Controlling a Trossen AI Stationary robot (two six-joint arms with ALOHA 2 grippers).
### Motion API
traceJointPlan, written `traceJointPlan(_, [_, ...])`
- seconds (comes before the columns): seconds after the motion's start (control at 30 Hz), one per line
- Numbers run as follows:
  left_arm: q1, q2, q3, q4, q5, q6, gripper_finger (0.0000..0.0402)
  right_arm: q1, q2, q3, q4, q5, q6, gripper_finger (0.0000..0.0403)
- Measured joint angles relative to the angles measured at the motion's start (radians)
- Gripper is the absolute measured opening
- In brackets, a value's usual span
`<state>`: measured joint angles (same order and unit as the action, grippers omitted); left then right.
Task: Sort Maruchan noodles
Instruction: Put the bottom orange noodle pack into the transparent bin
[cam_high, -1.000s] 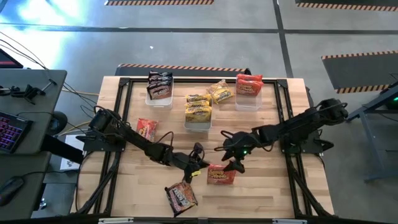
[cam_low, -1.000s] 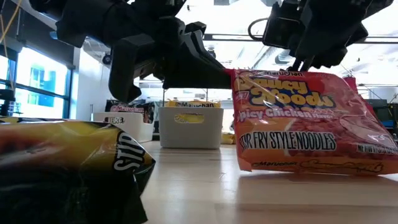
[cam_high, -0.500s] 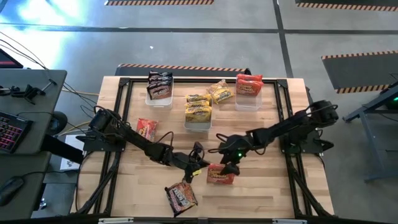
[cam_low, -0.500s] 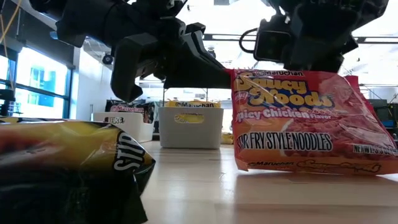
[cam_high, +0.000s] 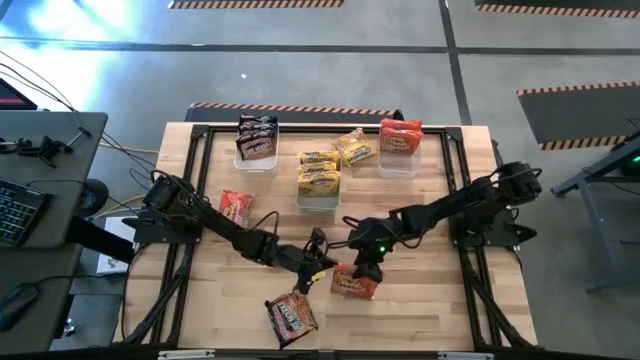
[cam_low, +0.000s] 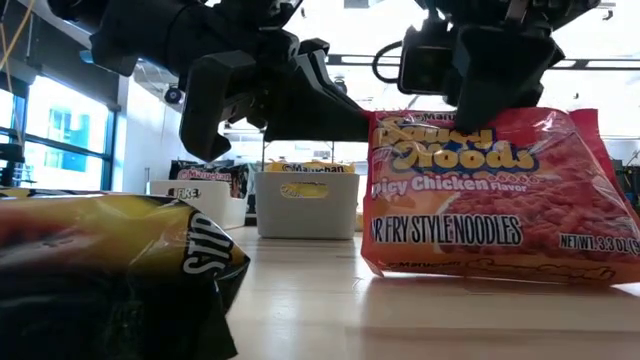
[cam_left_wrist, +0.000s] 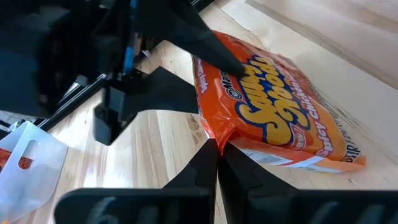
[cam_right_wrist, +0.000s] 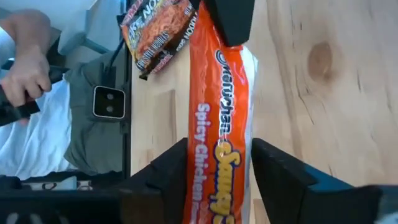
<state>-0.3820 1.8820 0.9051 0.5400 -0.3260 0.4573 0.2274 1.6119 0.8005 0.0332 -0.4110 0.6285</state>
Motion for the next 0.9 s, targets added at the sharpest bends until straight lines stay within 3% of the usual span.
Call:
traceJointPlan(0.4, [0.002, 0.0, 0.0, 0.004, -0.002, -0.011, 0.0, 0.01, 0.026, 0.005, 0.009, -0.02, 0.024, 0.0229])
traceJointPlan(0.53, [0.003, 0.0, 0.0, 0.011, -0.048, -0.018, 0.0, 0.009, 0.026, 0.005, 0.009, -0.02, 0.02, 0.0201])
traceJointPlan(0.8, [0.003, 0.0, 0.0, 0.02, -0.061, -0.042, 0.0001, 0.009, 0.026, 0.005, 0.015, -0.008, 0.018, 0.0092])
traceJointPlan(0.9, [0.003, 0.0, 0.0, 0.02, -0.059, -0.063, 0.0001, 0.009, 0.026, 0.005, 0.02, -0.008, 0.019, 0.0076])
